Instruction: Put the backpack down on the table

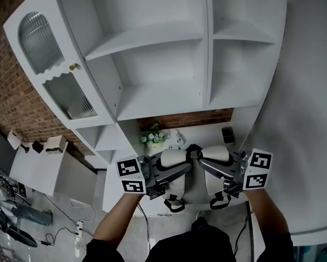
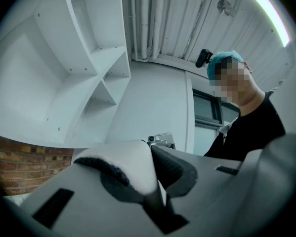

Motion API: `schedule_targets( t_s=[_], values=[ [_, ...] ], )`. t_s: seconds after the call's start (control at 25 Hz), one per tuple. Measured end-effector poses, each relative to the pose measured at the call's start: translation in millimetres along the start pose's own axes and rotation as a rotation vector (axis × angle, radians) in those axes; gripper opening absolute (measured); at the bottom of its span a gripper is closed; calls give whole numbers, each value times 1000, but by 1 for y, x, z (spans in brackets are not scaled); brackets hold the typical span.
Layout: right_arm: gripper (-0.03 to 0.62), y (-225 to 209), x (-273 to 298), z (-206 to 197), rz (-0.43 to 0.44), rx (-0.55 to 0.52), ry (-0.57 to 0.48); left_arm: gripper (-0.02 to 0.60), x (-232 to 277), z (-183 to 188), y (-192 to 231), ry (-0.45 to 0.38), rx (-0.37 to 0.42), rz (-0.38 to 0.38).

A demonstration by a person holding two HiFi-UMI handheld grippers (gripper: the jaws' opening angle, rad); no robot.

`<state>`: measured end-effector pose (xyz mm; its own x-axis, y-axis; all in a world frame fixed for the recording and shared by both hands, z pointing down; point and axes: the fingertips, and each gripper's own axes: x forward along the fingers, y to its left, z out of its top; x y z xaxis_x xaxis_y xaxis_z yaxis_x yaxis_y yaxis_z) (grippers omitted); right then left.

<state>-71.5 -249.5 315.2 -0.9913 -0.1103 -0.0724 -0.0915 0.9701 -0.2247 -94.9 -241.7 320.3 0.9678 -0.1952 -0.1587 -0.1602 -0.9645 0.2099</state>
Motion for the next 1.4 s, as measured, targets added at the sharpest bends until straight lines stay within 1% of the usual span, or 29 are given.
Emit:
schedule_targets(
  t_s=[0.36,0.56,0.84,1.0,1.16,1.32,1.4],
  values=[
    [44,-41,-2,15,35,6,-1,58,17,10,37,-2,24,47],
    [44,-62,-3,23,64,-3,2,58,25,16,57,-14,54,71],
    [44,-79,-6,28,116,-9,30,58,36,20,78,-15,77,116],
    [44,-90,-9,32,133,-25,28,58,43,21,89,-13,100,139],
    [44,-99,-14,33,146,-31,24,58,49,19,96,-8,118,157],
    [44,-106,-17,22,154,-12,33,58,50,7,101,-11,105,179],
    [44,-107,-19,20,163,-9,29,58,51,5,102,-10,106,177]
  ],
)
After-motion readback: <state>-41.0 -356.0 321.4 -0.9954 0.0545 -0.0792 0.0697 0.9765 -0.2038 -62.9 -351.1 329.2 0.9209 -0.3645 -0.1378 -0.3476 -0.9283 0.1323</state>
